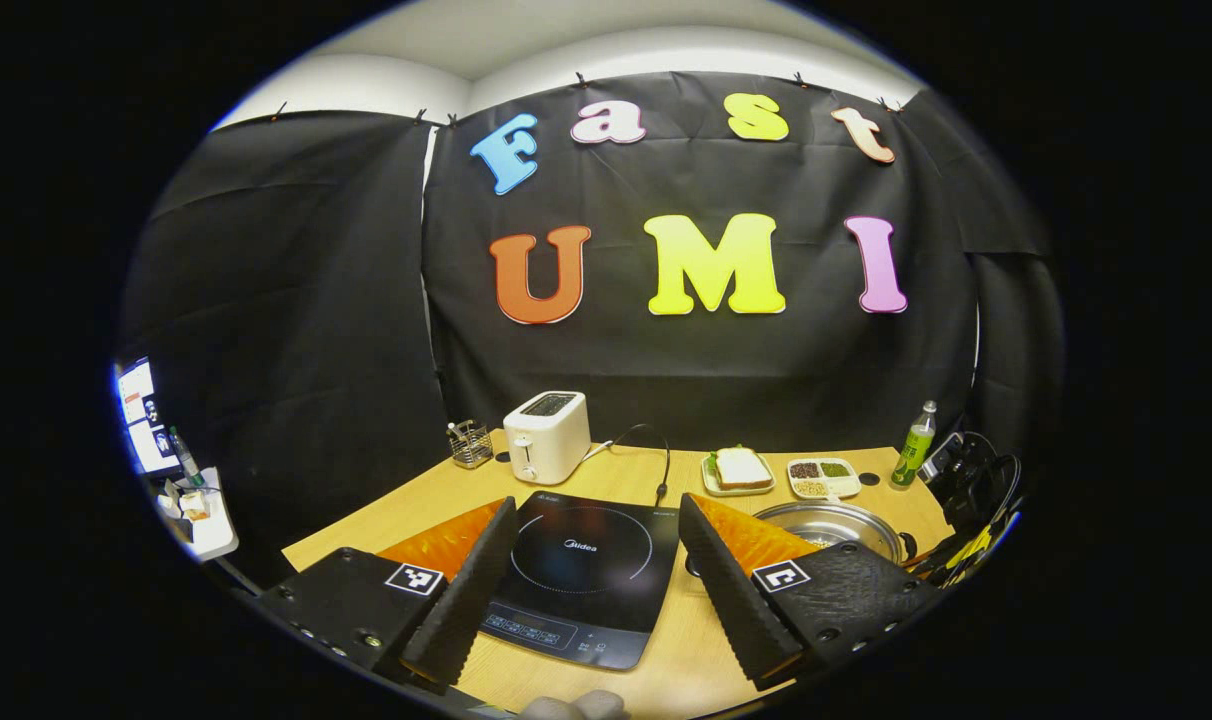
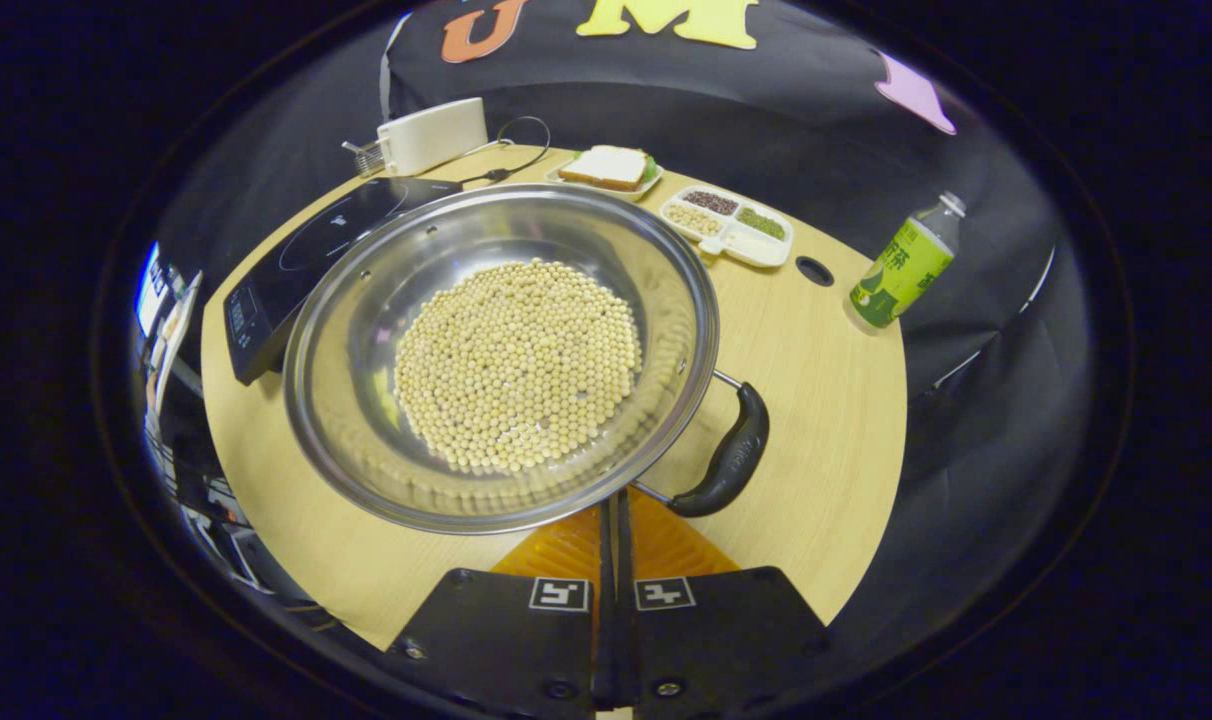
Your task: First push the handle of the pot to place it horizontally, then grasp the pot with both hands and set it on the induction cooktop.
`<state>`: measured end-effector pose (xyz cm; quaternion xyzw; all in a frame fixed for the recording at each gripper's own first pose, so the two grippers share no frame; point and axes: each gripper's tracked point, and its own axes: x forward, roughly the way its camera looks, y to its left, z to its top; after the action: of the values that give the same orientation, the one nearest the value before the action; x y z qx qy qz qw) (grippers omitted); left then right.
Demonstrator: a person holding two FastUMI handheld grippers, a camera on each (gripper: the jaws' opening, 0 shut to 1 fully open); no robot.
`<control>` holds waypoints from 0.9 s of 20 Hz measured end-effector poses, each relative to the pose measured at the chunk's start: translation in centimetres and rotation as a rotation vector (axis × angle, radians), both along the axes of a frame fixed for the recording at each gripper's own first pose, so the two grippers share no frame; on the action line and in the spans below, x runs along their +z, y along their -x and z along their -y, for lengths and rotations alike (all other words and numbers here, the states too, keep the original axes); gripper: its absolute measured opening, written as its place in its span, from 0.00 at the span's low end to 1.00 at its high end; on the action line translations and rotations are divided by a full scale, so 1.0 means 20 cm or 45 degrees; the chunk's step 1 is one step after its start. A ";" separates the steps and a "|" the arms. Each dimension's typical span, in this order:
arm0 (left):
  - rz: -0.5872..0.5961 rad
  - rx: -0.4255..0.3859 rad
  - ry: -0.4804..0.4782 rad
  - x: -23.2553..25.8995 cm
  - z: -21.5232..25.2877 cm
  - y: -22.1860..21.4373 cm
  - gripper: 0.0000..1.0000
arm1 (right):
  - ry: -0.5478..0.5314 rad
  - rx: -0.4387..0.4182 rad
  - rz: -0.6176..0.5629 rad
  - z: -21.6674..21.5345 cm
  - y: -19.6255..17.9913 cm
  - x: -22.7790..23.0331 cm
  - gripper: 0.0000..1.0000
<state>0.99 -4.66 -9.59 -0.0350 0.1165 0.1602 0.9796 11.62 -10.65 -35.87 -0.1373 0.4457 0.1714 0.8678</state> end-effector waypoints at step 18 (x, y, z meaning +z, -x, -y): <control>-0.035 -0.256 0.051 -0.19 0.27 -0.23 0.96 | -0.054 -0.241 0.175 0.24 0.11 0.18 0.53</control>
<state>5.66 -9.99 -13.42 -0.0405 0.1360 0.0592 0.9881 9.34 -15.40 -32.32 -0.0875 0.3923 0.0882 0.9114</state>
